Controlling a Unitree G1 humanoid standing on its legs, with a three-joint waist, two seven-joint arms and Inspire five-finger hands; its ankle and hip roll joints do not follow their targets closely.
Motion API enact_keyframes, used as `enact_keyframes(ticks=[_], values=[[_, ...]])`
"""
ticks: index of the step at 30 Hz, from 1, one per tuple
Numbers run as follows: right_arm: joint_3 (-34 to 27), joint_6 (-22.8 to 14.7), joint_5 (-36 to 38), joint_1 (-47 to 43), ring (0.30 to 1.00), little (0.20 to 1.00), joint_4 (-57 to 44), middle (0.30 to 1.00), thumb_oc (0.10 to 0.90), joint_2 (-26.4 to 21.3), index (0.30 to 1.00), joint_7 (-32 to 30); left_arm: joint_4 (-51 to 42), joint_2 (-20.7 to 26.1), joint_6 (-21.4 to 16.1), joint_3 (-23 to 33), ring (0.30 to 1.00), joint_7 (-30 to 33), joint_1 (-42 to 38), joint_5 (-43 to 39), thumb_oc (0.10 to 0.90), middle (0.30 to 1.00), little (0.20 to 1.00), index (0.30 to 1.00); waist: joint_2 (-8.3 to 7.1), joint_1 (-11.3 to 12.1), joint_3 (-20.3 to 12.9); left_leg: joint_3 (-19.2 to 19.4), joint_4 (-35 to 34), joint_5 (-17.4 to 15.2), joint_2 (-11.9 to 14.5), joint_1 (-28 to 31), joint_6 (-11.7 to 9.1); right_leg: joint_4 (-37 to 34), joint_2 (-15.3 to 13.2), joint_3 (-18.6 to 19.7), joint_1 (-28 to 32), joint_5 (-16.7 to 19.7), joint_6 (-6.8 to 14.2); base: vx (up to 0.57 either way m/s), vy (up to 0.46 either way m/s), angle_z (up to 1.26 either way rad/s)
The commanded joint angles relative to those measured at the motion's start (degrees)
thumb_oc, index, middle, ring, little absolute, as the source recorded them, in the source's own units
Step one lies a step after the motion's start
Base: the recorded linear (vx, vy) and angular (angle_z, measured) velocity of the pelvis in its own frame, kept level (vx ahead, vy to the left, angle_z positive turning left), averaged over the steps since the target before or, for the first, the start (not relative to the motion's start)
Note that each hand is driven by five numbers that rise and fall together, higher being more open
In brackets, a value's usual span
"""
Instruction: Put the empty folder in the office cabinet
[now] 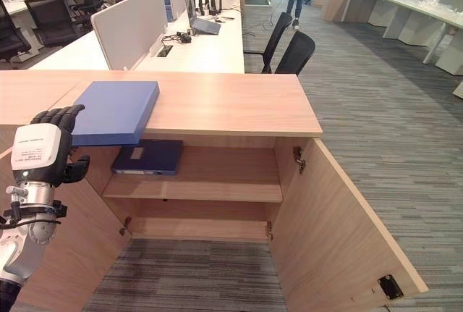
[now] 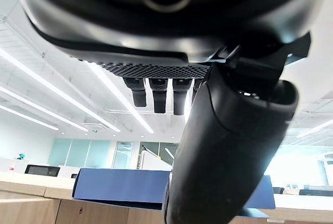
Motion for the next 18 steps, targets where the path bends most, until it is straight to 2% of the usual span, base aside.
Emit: enact_keyframes(ticks=[1,18], values=[[1.3,-0.7,-0.8,-2.8,0.900,0.900,1.7,0.900,0.800,-1.9,0.900,-0.5,-0.1,5.2,0.7,-0.2,0.900,2.3,-11.0,2.2,0.800,0.900,0.900,0.900,-0.22,-0.2,-1.3,-1.5,-0.2,-5.8,0.5,0.4,-2.5,0.4,-3.5,-0.1,7.7,-8.5,6.8,0.00,0.000,0.00],[0.9,-0.2,-0.8,-3.3,0.900,0.900,2.6,0.900,0.800,-3.3,0.900,-0.8,8.4,6.4,2.6,-7.1,0.900,1.4,-17.2,3.8,0.800,0.900,0.900,0.900,0.23,-1.2,-1.6,-0.9,-0.2,-6.0,0.3,1.0,-2.3,0.4,-3.5,0.5,8.1,-8.7,7.0,0.00,0.001,-0.01]])
